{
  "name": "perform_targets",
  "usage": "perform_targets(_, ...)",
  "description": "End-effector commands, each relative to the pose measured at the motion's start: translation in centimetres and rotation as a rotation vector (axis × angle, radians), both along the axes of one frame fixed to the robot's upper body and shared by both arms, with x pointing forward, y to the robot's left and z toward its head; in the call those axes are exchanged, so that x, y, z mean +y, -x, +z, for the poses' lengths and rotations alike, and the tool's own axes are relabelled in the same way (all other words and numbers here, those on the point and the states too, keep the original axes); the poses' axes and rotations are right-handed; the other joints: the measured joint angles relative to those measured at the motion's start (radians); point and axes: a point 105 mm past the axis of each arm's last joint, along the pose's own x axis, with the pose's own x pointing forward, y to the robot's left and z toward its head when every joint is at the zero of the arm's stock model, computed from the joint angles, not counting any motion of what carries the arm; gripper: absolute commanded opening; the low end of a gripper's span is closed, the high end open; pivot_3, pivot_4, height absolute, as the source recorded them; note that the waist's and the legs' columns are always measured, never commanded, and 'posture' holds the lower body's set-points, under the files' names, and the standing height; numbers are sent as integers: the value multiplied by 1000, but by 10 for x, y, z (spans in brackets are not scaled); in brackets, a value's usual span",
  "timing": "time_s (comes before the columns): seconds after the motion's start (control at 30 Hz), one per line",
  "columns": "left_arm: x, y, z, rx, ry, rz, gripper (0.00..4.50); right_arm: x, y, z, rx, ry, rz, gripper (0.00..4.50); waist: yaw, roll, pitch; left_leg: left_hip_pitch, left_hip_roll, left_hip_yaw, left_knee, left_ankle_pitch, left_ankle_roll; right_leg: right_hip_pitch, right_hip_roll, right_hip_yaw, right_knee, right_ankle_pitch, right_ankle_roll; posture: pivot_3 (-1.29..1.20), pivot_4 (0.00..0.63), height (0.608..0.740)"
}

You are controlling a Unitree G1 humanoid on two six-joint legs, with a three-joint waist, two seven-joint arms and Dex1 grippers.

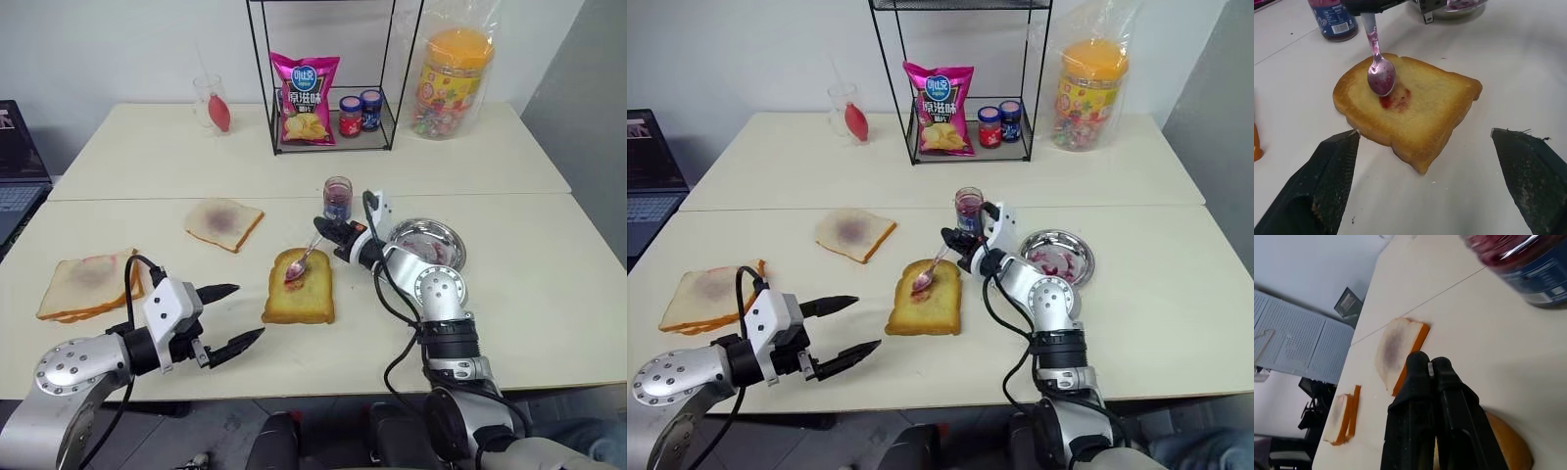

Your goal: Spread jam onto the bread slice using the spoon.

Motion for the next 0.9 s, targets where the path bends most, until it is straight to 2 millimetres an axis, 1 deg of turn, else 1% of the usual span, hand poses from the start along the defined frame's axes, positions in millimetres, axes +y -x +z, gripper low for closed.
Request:
perform_targets(0.03, -3, 0, 6, -38, -15, -22, 4500, 39, 15, 15, -34, -108, 75, 15, 0, 0, 0, 0, 1, 0, 0, 0, 0, 0, 1, 0, 0, 0, 0, 0, 150, 740)
perform_targets(0.17, -4, 0, 5, -36, -17, -28, 4500, 36, 10, 9, -41, -89, 48, 15, 0, 0, 0, 0, 4, 0, 0, 0, 0, 0, 4, 0, 0, 0, -1, 0, 150, 740)
perform_targets(0.23, -6, 0, 4, -35, -15, -30, 4500, 26, 10, 4, -36, -70, 39, 15, 0, 0, 0, 0, 5, 0, 0, 0, 0, 0, 4, -1, 0, 1, -1, 0, 150, 740)
perform_targets(0.33, -7, 1, 3, -30, -16, -34, 4500, 10, 17, -3, -18, -33, 60, 15, 1, 0, 0, 0, 6, 0, 0, 0, 0, -1, 5, -1, 0, 1, -3, 0, 150, 740)
perform_targets(0.53, -7, 2, 2, -29, -20, -34, 4500, -1, 32, -6, 7, -16, 106, 15, 1, 0, 0, 0, 6, 1, -1, 0, 0, -1, 6, 0, 0, 1, -4, 0, 150, 740)
perform_targets(0.67, -5, 1, 3, -33, -25, -29, 4500, -6, 33, -3, 10, -19, 105, 15, 1, 0, 0, 0, 7, 0, -1, 0, 0, -1, 6, -1, 0, 1, -5, 0, 150, 740)
perform_targets(0.77, -4, 1, 3, -36, -27, -24, 4500, -10, 29, 8, 0, -56, 86, 15, 1, 0, 0, 0, 7, 0, -1, 0, 0, -1, 6, -1, 0, 1, -5, 0, 150, 740)
perform_targets(0.83, -3, 2, 3, -36, -29, -21, 4500, -9, 25, 16, -2, -98, 70, 15, 1, 0, 0, 0, 7, 1, -1, 0, 0, -1, 6, -1, 0, 1, -5, 0, 150, 740)
perform_targets(0.9, -2, 1, 4, -36, -30, -19, 4500, -4, 20, 19, 4, -120, 55, 15, 0, 0, 0, 0, 7, 1, -1, 0, 0, -2, 7, 0, 0, 1, -5, 0, 150, 740)
